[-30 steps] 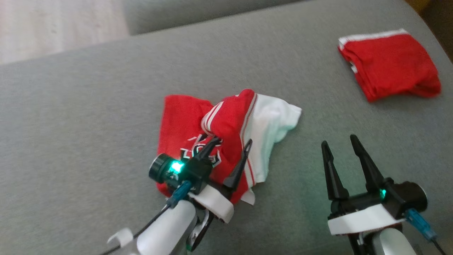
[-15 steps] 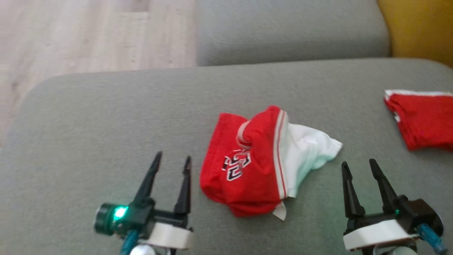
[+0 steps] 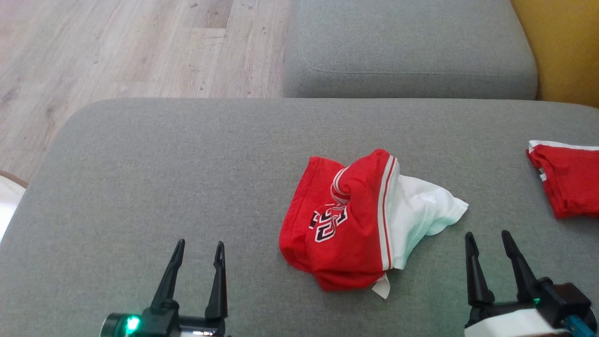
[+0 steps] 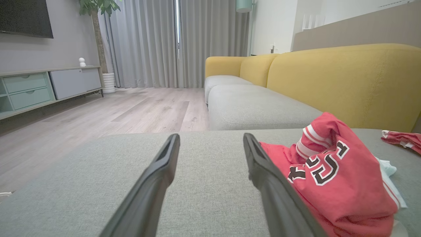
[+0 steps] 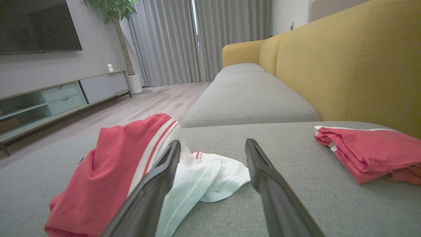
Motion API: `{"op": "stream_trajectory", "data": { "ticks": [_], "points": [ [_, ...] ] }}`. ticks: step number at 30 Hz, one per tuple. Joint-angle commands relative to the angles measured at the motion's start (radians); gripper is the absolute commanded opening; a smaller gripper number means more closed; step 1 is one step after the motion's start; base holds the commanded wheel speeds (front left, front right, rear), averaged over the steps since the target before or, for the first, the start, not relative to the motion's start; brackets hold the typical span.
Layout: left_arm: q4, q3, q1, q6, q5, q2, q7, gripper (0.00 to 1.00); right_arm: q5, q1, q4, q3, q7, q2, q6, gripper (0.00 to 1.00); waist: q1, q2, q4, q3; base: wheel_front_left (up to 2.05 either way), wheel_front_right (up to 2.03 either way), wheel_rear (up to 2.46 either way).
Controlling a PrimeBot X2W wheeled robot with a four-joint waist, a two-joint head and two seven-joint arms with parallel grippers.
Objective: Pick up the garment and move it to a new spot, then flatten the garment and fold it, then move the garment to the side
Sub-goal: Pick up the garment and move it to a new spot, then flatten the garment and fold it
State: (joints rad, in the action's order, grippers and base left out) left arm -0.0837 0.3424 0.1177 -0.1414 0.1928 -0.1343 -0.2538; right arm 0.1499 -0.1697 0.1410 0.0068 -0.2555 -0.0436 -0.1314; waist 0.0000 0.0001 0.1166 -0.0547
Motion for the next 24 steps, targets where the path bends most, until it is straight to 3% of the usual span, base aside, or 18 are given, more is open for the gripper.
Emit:
{"op": "stream_trajectory", "data": {
  "ticks": [1, 24],
  "points": [
    [0.033, -0.049, -0.041, 0.009, -0.015, 0.014, -0.008, 1.0, 0.003, 0.035, -0.035, 0.024, -0.006, -0.007, 0.001, 1.0, 0.0, -0.0001, 0.0, 0.0, 0.0, 0.0, 0.0],
    [0.023, -0.099, -0.03, 0.072, -0.084, 0.066, -0.008, 1.0, -0.013, 0.032, -0.027, 0.051, -0.006, -0.007, 0.001, 1.0, 0.0, -0.0001, -0.015, -0.002, 0.0, 0.0, 0.0]
  ]
}}
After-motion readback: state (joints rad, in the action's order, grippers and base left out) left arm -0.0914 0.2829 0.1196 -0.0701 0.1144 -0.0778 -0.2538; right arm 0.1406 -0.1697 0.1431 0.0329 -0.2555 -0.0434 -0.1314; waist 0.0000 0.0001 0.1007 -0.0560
